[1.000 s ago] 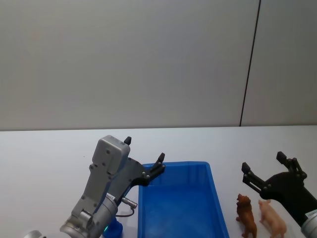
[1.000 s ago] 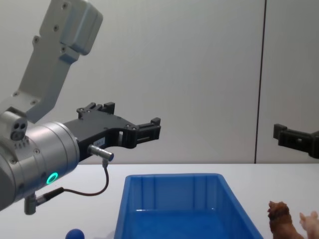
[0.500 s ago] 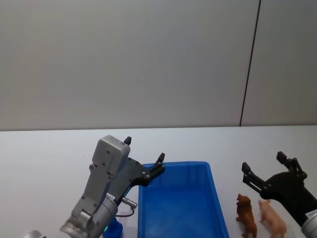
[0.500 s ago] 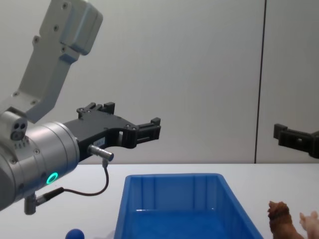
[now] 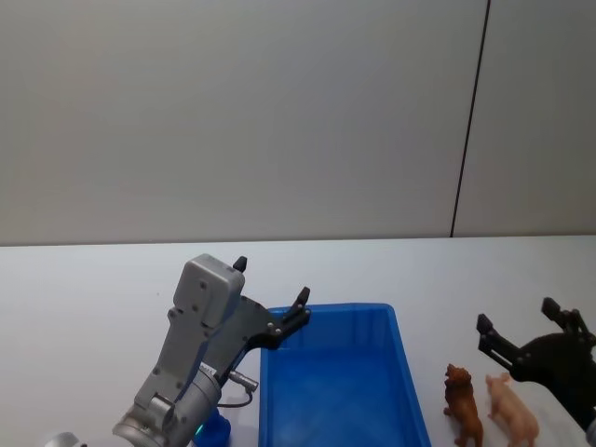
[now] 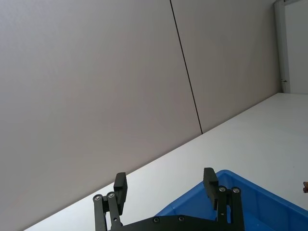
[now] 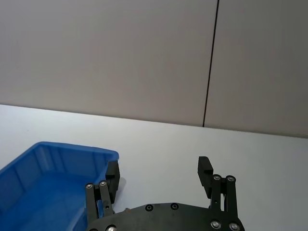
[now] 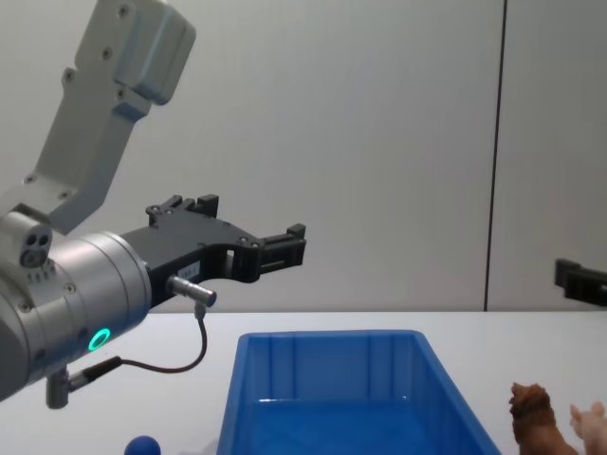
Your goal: Pick up the two dolls from the table and place them into the box.
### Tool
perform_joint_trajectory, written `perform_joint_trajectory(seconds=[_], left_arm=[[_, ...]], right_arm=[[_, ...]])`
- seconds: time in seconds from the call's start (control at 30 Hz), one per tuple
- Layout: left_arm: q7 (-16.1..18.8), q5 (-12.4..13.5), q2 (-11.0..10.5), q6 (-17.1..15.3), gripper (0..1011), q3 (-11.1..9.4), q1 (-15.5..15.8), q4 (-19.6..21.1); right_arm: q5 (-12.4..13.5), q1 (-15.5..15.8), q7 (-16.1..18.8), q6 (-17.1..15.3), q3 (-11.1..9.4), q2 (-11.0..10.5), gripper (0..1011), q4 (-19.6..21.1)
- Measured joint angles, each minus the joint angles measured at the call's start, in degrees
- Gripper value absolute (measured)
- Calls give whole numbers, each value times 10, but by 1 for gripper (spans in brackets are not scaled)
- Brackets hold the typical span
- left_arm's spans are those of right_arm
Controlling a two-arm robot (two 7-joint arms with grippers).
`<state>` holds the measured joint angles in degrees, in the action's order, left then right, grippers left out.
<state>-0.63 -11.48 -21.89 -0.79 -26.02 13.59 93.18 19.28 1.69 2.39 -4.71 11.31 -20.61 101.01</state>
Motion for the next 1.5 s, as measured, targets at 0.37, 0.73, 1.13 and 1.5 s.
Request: perform_joint_trajectory(seconds=[0.37,0.73,1.13,1.5], left_arm=[[0,0,0,0,1001,0,0,0],[0,0,0,0,1001,0,0,0],[0,0,0,0,1001,0,0,0],[0,0,0,0,1001,0,0,0]], right_arm=[[11,11,-18,-43,-10,-10,1001,-2],[3,24,-27,-77,-11,-15,1001,-8],[-13,33,-27,-96,-7,-13,1001,-25],[-24,31,-10,-102,-2,-7,1001,-53]])
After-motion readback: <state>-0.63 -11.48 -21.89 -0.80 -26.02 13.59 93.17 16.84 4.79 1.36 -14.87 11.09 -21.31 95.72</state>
